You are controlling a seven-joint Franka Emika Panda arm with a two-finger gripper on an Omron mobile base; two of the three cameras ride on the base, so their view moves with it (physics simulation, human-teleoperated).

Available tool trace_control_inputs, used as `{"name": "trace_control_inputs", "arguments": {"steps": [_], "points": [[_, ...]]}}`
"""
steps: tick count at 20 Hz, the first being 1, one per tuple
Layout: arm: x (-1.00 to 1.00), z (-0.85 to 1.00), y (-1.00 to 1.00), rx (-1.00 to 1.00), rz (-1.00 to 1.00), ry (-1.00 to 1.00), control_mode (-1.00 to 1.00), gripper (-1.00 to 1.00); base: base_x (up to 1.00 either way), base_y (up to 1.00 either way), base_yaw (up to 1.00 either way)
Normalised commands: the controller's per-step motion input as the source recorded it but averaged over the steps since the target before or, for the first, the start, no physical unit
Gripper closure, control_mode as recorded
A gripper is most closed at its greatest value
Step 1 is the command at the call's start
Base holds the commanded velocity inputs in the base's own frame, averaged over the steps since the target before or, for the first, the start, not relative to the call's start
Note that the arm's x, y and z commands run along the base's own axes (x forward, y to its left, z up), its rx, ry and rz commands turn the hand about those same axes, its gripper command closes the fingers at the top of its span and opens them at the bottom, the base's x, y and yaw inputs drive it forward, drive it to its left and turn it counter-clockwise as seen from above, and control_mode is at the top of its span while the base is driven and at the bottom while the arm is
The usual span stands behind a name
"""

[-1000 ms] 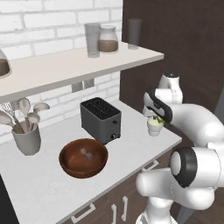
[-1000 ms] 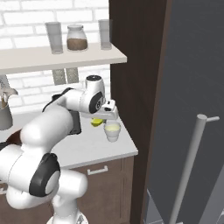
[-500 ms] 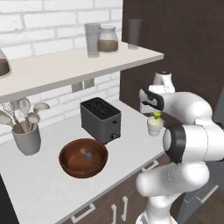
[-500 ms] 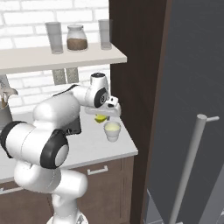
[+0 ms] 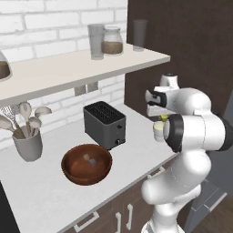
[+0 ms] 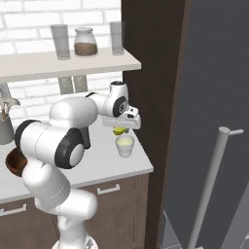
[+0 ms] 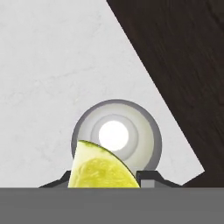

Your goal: Grab a lemon wedge from the fridge and one ice cube from the ice bowl, and put them in the glass of lemonade.

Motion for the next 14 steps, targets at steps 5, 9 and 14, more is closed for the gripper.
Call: {"name": "trace_control_inputs", "arguments": {"steps": [5, 9, 14], "points": [[0.18, -0.31, -0.08, 0.0, 0.0, 0.03, -1.0, 1.0, 0.0, 0.0, 0.0], [0.0, -0.3, -0.07, 0.0, 0.0, 0.0, -1.0, 1.0, 0.0, 0.0, 0.0], [0.03, -0.33, -0.05, 0.0, 0.0, 0.0, -1.0, 1.0, 0.0, 0.0, 0.0]]}}
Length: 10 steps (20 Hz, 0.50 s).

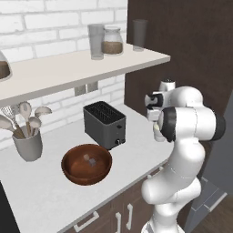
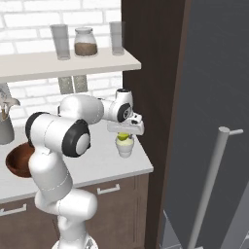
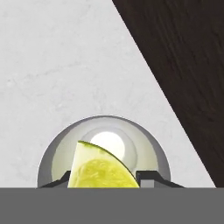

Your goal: Grab a lemon wedge from the fridge and one ice cube from the ice bowl, and put them in the glass of lemonade.

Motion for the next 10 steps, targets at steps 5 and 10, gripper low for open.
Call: {"name": "trace_control_inputs", "arguments": {"steps": [5, 10], "points": [[0.03, -0.13, 0.0, 0.0, 0.0, 0.0, -1.0, 1.0, 0.0, 0.0, 0.0], [0.08, -0.02, -0.01, 0.0, 0.0, 0.0, -1.0, 1.0, 0.0, 0.0, 0.0]]}}
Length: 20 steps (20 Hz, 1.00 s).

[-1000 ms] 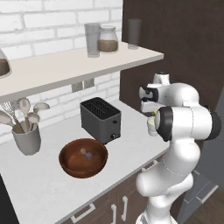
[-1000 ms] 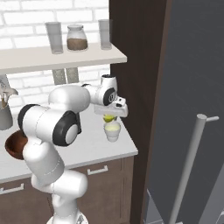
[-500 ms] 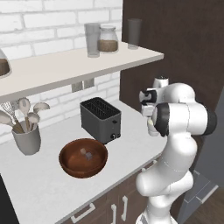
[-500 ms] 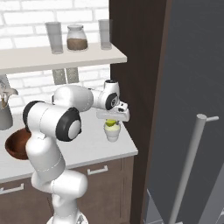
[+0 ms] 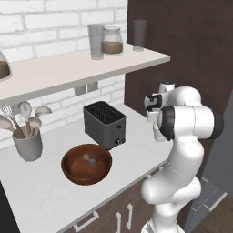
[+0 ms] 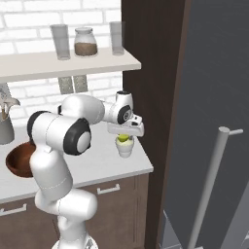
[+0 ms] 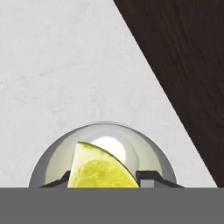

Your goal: Grab a lemon wedge from the fridge and one ice cube from the ice bowl, and put them in the glass of lemonade.

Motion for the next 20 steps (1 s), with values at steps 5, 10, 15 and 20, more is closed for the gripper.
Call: {"name": "trace_control_inputs", "arguments": {"steps": [5, 10, 15, 20], "points": [[0.25, 0.01, -0.1, 0.0, 0.0, 0.0, -1.0, 1.0, 0.0, 0.0, 0.0], [0.03, 0.0, -0.14, 0.0, 0.0, 0.0, -1.0, 1.0, 0.0, 0.0, 0.0], [0.04, 0.0, -0.03, 0.0, 0.0, 0.0, -1.0, 1.0, 0.0, 0.0, 0.0], [0.0, 0.07, 0.0, 0.0, 0.0, 0.0, -1.0, 1.0, 0.0, 0.0, 0.0]]}}
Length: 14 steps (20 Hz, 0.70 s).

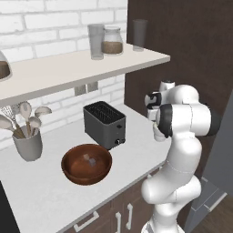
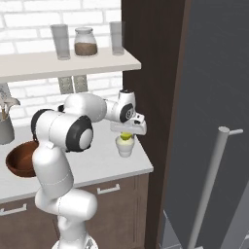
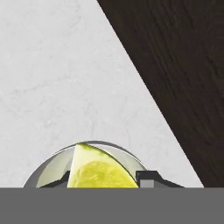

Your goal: Grab a lemon wedge from the fridge and one ice cube from the ice bowl, and put them in the glass of lemonade.

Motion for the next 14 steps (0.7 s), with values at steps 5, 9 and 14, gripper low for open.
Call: {"name": "trace_control_inputs", "arguments": {"steps": [5, 9, 14], "points": [[0.0, 0.27, 0.0, 0.0, 0.0, 0.0, -1.0, 1.0, 0.0, 0.0, 0.0], [0.0, -0.06, 0.0, 0.0, 0.0, 0.0, -1.0, 1.0, 0.0, 0.0, 0.0], [0.0, -0.02, 0.0, 0.0, 0.0, 0.0, -1.0, 1.0, 0.0, 0.0, 0.0]]}}
